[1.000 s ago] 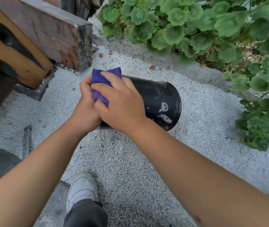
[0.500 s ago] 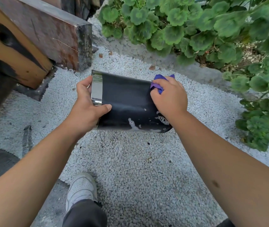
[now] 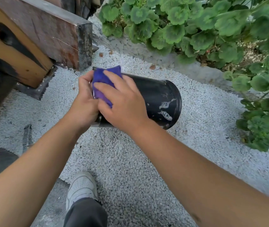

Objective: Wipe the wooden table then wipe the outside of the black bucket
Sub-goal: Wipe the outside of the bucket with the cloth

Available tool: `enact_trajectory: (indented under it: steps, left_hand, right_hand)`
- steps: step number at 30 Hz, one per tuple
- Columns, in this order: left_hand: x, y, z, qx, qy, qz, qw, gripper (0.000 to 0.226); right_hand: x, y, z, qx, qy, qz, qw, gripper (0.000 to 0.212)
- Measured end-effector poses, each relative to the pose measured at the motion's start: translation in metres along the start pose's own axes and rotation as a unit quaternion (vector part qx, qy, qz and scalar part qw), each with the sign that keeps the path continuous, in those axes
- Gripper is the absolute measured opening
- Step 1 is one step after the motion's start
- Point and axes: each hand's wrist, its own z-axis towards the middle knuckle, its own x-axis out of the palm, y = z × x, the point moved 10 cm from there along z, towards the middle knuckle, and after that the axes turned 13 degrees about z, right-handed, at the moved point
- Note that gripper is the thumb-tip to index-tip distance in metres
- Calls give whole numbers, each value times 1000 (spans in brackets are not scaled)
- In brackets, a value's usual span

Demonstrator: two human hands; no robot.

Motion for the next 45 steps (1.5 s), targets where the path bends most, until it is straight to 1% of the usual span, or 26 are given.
enact_trajectory:
  steps: [3,5,8,10,13,16,19,20,21,22,23,24,25,26,28,31,34,36,38,39,41,42,43,45]
  left_hand:
    - [5,2,-5,4,50,6,999,85]
    - [7,3,-7,13,97,61,993,89]
    - [21,1,-15,47,172,171,969,95]
    - [28,3,-19,46,185,232,954,98]
    - [38,-1,-19,65,183,278,941,100]
    - [41,-12,-19,85,172,261,946,96]
    - [46,-31,-26,130,155,150,968,77]
    - [47,-31,-31,132,151,114,973,75]
    - [49,-27,-36,127,154,108,974,78]
    - [53,-21,-41,121,164,137,969,89]
    - [59,-14,-47,121,180,199,956,101]
    - [64,-7,-53,124,192,273,934,108]
    - [65,-2,-57,130,192,333,914,110]
    - [65,0,-59,135,187,362,903,110]
    - [64,-5,-57,139,175,373,901,110]
    - [61,-14,-50,148,156,366,906,112]
    - [47,-21,-36,122,117,324,931,114]
    - [39,-28,-29,117,107,279,947,110]
    - [35,-33,-25,114,107,241,958,105]
    - [35,-33,-25,115,109,233,959,103]
    - [35,-31,-25,127,112,240,956,98]
    - [34,-28,-25,132,113,244,954,96]
    - [31,-23,-23,125,112,249,954,96]
    - [22,-11,-22,91,103,263,955,100]
  right_hand:
    - [-14,-28,-14,29,-41,-55,997,34]
    - [-26,-55,-19,60,-41,-111,991,35]
    - [-53,-105,-29,168,-52,-136,975,39]
    - [-68,-134,-43,241,-62,-126,960,41]
    - [-81,-154,-56,285,-78,-112,949,38]
    - [-83,-160,-56,293,-78,-106,947,35]
    - [-88,-169,-59,313,-84,-102,940,34]
    - [-90,-172,-61,319,-88,-101,938,34]
    - [-92,-175,-63,325,-91,-98,936,34]
    - [-94,-179,-65,330,-93,-98,934,33]
    - [-97,-183,-67,336,-93,-98,932,33]
    - [-99,-186,-69,342,-93,-97,930,33]
    - [-101,-189,-71,349,-93,-93,928,33]
    - [-103,-191,-72,355,-96,-88,926,33]
    - [-106,-192,-70,355,-103,-81,926,31]
    - [-110,-188,-60,350,-122,-61,927,28]
    - [-113,-174,-41,353,-170,26,920,22]
    - [-106,-150,-17,321,-178,92,926,20]
    - [-88,-112,10,256,-148,133,946,26]
    - [-74,-91,21,218,-113,139,959,30]
    - [-41,-55,32,154,-22,100,983,32]
    - [-27,-45,30,139,15,65,988,33]
    - [-19,-45,29,140,35,36,989,35]
    - [-19,-59,23,167,38,3,985,33]
